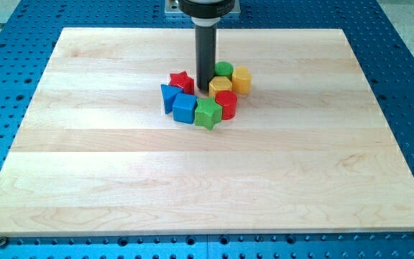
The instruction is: Push the red star into the blue blocks
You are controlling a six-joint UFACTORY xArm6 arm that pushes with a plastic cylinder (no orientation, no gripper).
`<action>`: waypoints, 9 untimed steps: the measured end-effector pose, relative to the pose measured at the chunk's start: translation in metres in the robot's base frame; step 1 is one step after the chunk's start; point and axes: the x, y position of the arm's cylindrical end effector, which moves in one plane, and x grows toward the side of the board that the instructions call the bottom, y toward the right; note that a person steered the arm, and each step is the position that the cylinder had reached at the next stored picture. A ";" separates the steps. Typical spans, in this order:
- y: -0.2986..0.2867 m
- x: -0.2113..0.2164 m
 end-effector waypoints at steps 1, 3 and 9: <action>0.004 0.003; 0.019 0.024; 0.032 -0.047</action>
